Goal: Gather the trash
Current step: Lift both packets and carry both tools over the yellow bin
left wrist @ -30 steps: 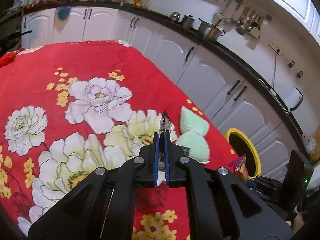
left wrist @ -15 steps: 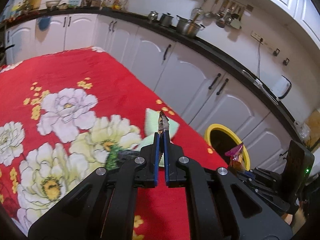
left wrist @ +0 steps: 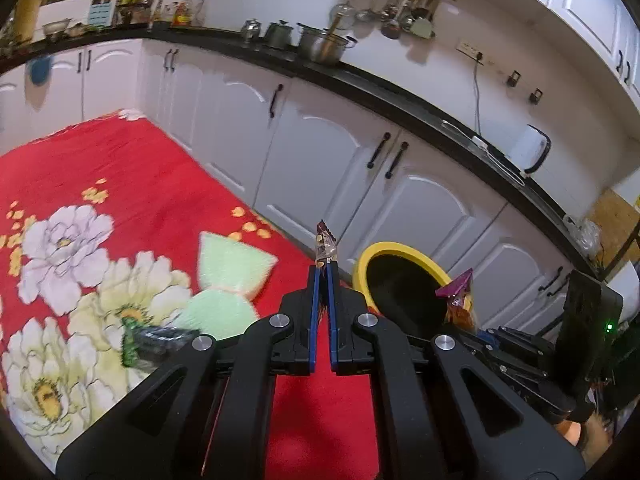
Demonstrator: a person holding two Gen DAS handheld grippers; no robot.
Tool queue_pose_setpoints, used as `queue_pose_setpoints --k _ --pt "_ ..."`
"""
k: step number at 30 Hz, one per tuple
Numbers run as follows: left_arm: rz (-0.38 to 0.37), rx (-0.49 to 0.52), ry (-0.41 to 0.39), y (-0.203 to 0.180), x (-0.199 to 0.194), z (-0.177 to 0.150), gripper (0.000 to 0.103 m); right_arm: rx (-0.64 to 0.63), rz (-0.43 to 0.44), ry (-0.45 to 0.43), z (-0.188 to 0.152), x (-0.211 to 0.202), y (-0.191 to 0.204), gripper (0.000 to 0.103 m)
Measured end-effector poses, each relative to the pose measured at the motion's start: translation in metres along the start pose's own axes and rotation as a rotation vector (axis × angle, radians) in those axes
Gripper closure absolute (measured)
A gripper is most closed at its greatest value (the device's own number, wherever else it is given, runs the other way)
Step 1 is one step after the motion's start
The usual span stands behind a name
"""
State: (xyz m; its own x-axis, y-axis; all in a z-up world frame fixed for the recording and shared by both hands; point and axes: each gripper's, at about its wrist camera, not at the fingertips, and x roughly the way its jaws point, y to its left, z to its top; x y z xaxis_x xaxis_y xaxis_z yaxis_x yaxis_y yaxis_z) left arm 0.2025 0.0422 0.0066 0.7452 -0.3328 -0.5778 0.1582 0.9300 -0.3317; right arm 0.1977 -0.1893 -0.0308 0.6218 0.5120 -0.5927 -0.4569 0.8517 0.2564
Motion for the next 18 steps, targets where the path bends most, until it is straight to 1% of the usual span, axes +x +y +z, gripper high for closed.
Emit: queue_pose_setpoints --k 18 --pt "-0.087 0.091 0.033 -0.064 0.041 0.010 0.102 0.116 -0.080 -0.077 0.002 -0.034 -0.063 0.094"
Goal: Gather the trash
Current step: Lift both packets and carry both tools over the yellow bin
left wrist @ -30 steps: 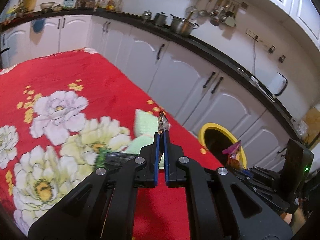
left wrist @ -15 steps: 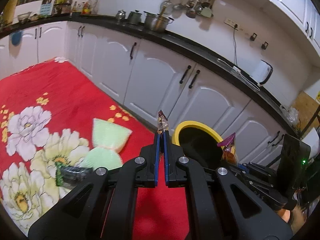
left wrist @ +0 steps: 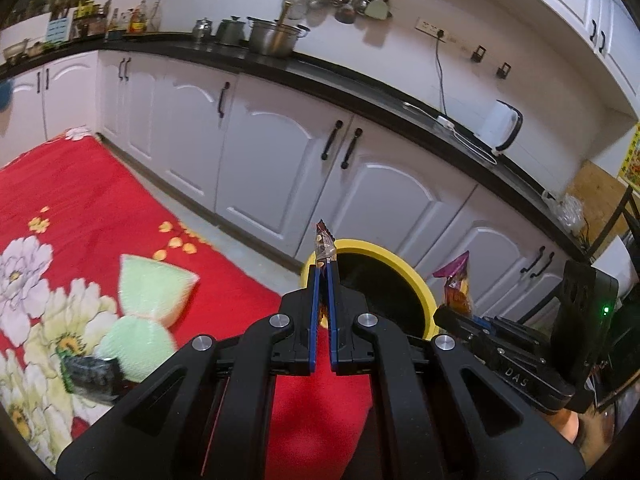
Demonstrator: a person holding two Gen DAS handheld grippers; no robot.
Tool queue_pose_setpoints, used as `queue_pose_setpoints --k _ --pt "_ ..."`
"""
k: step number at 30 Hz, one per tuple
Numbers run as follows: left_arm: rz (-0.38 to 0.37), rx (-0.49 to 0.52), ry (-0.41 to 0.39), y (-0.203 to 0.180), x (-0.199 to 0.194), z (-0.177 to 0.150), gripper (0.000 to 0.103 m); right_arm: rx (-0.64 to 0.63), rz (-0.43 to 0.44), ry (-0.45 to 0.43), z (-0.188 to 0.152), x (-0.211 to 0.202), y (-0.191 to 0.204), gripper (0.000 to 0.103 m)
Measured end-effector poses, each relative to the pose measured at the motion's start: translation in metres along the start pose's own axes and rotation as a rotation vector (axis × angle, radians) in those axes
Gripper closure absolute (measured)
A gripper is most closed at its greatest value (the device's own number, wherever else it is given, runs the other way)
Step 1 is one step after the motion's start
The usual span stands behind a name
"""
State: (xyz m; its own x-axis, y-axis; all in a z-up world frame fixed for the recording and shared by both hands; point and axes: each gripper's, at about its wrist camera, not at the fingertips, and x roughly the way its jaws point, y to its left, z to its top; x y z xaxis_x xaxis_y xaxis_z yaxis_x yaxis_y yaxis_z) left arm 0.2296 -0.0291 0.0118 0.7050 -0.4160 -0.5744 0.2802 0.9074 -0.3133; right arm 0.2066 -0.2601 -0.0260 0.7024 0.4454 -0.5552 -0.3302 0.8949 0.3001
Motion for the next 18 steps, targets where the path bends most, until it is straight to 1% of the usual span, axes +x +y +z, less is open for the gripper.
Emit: queue_pose_setpoints --k 8,15,18 --pt "-0.052 0.034 0.031 -0.025 0.032 0.003 0.102 0.047 -0.054 -0.027 0.000 -0.012 -0.033 0.094" --pt "-0.112 0.052 0.096 -0.047 0.084 0.000 0.102 0.101 -0.120 -0.055 0.003 -0.022 -0.068 0.094" --pt "-0.121 0.077 0.133 -0.057 0.109 -0.002 0.102 0.132 -0.152 -0.058 0.003 -0.022 -0.087 0.094"
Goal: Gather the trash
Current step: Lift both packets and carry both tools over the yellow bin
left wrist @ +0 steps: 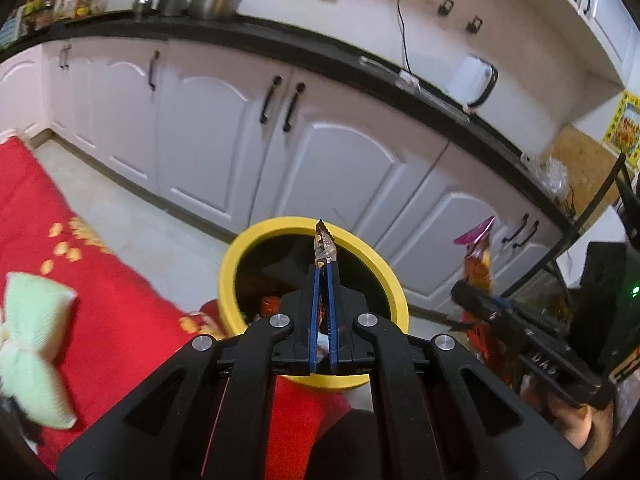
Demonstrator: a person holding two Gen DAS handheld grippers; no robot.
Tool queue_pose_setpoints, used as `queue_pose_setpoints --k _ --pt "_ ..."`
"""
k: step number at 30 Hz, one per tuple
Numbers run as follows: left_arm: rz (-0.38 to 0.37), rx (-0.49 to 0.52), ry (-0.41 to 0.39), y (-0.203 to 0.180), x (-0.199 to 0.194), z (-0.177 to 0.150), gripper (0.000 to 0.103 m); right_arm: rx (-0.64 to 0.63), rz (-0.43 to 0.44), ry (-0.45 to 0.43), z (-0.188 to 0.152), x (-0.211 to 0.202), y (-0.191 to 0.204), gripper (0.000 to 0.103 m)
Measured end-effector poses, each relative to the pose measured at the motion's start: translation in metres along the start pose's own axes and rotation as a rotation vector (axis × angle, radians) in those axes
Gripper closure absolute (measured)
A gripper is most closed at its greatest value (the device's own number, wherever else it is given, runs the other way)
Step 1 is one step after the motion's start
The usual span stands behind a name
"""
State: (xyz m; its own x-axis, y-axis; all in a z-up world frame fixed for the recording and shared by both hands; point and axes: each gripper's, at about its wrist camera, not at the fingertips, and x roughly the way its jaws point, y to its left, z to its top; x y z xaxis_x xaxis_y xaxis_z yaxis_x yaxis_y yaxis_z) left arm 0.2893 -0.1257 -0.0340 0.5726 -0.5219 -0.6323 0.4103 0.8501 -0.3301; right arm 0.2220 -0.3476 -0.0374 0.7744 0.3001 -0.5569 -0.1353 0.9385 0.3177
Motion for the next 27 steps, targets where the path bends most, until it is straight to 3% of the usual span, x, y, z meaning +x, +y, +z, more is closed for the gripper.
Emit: queue_pose_setpoints --k 14,27 --pt "-0.011 0.084 0.176 -0.027 0.116 0.014 0.102 0.058 -0.115 0.069 0.002 0.020 -0.062 0.094" --pt "0.002 0.086 0.277 -0.022 0.166 0.008 0.102 0.110 -0.139 0.159 -0.004 0.063 -0.096 0.094"
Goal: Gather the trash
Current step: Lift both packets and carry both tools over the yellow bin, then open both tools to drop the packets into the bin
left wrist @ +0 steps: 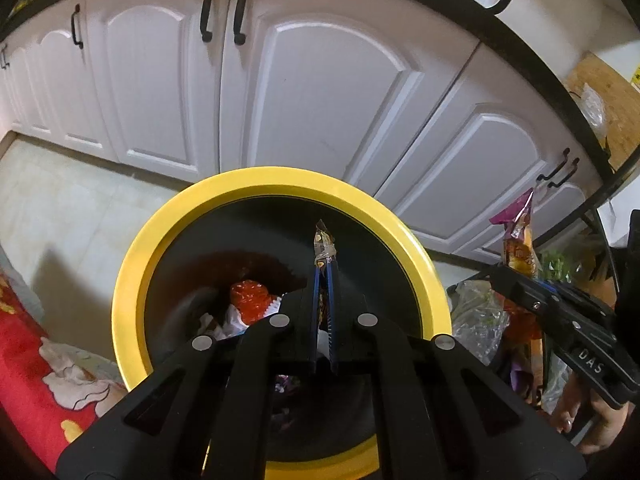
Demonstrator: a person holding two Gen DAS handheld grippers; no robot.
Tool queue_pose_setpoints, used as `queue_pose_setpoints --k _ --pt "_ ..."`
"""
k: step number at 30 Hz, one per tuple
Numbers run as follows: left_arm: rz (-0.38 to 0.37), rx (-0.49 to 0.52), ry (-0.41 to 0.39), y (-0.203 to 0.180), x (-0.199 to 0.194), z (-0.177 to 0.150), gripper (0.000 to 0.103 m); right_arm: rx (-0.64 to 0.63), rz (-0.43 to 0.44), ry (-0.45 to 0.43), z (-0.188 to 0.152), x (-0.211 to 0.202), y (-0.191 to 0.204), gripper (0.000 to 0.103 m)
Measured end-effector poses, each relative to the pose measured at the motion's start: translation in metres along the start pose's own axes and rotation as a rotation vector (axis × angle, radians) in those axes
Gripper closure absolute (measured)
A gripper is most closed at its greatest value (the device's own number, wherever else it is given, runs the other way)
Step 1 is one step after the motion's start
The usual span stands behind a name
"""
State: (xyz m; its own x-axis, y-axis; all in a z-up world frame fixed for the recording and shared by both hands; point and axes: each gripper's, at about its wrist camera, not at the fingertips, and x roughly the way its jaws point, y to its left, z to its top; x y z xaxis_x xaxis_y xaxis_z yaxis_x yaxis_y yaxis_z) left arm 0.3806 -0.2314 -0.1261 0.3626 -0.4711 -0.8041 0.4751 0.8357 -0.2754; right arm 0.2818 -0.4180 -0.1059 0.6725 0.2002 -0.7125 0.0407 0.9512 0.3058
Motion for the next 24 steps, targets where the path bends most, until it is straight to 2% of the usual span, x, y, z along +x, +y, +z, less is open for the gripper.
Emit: queue_pose_setpoints --k 18,22,24 --pt "0.005 -0.055 0.057 0.020 0.010 0.003 0.101 0.013 0.002 0.086 -0.002 0.039 -0.007 0.093" --pt "0.031 -0.074 0.067 0.029 0.008 0.001 0.101 0.010 0.029 0.121 -0.004 0.052 0.000 0.093" --pt "0.037 -0.086 0.072 0.033 0.006 -0.001 0.095 0.005 0.040 0.139 -0.006 0.060 0.005 0.093"
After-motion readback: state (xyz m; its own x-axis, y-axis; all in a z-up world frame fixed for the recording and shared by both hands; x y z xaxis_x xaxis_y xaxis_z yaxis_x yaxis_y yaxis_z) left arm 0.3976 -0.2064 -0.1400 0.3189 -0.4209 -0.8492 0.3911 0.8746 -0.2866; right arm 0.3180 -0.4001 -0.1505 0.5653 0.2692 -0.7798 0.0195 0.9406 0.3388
